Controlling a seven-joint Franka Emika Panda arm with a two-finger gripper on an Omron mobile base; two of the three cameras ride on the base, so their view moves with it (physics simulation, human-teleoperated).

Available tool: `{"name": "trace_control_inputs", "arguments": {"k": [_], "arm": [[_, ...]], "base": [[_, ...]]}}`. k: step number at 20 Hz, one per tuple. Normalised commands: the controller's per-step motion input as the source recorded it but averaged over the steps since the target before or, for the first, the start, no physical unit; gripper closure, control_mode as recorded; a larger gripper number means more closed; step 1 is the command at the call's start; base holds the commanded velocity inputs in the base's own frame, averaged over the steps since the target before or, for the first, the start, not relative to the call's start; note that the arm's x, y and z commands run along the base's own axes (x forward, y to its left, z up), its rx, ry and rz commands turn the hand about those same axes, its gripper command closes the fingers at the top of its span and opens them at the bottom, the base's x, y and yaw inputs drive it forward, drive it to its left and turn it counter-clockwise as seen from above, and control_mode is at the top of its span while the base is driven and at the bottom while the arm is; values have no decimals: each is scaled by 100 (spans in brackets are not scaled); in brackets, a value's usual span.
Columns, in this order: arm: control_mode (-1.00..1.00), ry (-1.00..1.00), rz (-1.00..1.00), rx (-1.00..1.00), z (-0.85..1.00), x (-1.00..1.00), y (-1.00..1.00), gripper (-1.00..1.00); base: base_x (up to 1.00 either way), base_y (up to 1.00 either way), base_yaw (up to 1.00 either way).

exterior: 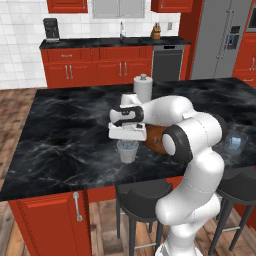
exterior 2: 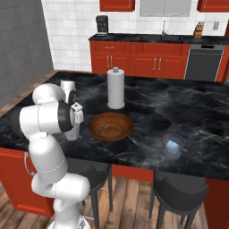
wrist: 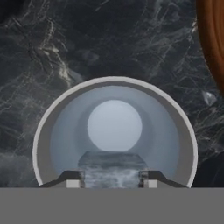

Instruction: There are four ice cubes in the ice bowl. Place two ice cubes in each glass of water.

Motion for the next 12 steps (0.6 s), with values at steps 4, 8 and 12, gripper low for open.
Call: {"name": "trace_control_inputs", "arguments": {"k": [4, 8, 12], "arm": [[-100, 0, 0, 0, -1, 1, -1, 100], [-100, 0, 0, 0, 0, 0, -3, 100], [-100, 0, 0, 0, 0, 0, -8, -100]], "base": [[0, 0, 0], [0, 0, 0], [0, 0, 0]]}}
